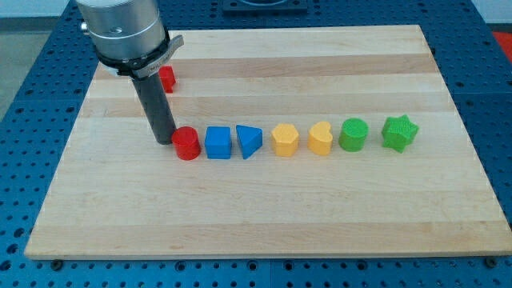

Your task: Point at the red star

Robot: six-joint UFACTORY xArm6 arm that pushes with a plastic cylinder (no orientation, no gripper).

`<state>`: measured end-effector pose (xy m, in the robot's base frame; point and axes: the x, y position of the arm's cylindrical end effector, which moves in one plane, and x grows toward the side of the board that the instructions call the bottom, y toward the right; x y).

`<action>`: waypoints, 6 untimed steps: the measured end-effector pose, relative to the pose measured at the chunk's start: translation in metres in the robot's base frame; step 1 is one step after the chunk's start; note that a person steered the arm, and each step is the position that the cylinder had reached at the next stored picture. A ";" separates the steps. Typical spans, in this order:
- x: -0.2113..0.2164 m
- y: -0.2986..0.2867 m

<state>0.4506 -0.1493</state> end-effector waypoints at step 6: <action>-0.176 -0.030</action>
